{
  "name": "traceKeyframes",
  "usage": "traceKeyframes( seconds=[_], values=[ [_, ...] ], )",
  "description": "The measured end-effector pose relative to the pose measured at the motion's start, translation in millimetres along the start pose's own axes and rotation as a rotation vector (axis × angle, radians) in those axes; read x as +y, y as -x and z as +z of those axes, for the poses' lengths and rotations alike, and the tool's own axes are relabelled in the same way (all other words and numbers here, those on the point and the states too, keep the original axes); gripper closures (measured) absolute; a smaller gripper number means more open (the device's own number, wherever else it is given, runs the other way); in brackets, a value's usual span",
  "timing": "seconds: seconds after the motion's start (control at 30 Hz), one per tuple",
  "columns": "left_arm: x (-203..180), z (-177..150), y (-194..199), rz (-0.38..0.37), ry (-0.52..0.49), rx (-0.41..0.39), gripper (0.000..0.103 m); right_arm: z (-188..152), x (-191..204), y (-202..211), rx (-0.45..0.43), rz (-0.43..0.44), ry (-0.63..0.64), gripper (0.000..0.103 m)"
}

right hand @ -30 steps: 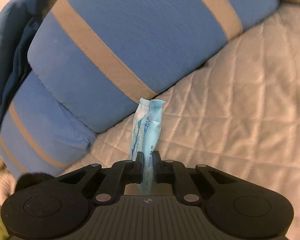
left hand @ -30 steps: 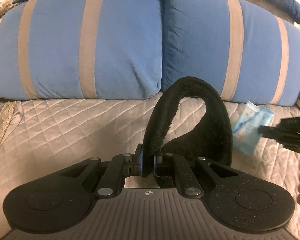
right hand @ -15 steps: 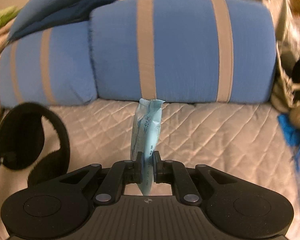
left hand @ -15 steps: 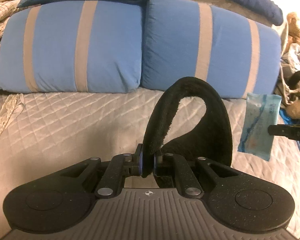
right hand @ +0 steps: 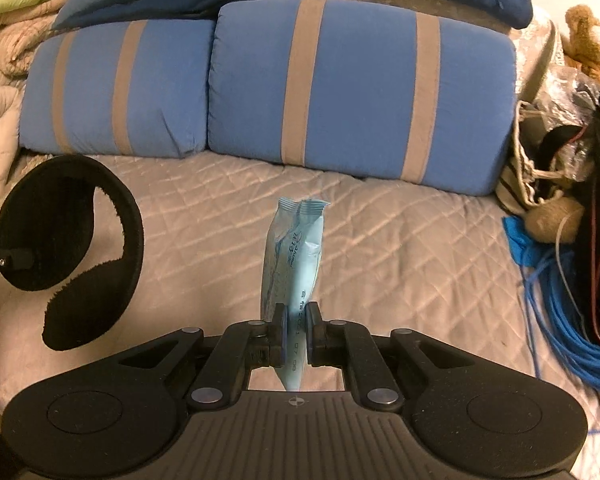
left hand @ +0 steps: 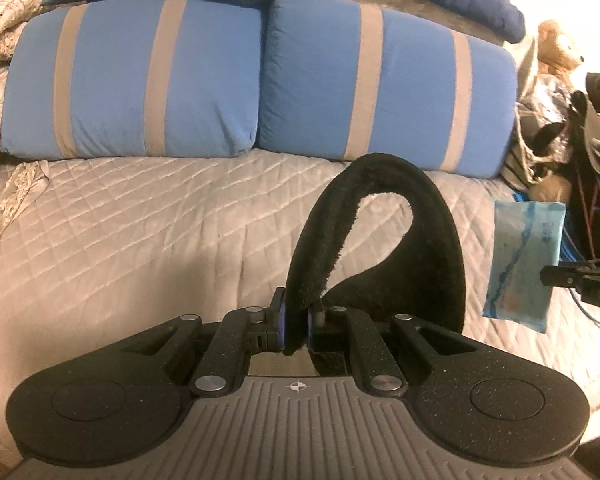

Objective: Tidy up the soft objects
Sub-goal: 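Carry the earmuffs and blue packet to the cardboard box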

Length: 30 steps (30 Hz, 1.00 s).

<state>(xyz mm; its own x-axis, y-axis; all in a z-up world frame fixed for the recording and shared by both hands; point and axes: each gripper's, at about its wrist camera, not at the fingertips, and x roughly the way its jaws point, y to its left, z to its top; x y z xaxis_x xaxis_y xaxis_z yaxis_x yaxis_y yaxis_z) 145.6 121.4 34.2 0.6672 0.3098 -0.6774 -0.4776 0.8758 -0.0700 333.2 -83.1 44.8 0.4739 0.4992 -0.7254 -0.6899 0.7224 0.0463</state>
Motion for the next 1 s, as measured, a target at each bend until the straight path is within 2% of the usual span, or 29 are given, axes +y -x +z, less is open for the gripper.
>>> traceKeyframes(
  seconds=[0.13,0.3,0.5,0.8,1.0],
  values=[
    [2.5,-11.0,14.7,-0.005,-0.005,0.004,0.093,-12.6,0.0,23.0,0.010,-0.003,0.016,0.092],
    [-9.0,-26.1,33.9,0.001,-0.077,0.026,0.093,-29.6,-0.6,48.4,0.040,0.010,0.018,0.092],
    [-25.1,-38.9,64.4,0.005,-0.121,0.092,0.093,-45.0,4.5,83.3,0.071,0.041,0.017,0.092],
    [-38.1,-59.0,101.2,-0.051,-0.181,0.216,0.093,-65.0,22.6,141.5,0.150,0.172,0.062,0.092],
    [-45.9,-88.0,99.7,-0.097,-0.209,0.345,0.093,-93.4,30.4,147.3,0.284,0.230,0.070,0.092]
  ],
)
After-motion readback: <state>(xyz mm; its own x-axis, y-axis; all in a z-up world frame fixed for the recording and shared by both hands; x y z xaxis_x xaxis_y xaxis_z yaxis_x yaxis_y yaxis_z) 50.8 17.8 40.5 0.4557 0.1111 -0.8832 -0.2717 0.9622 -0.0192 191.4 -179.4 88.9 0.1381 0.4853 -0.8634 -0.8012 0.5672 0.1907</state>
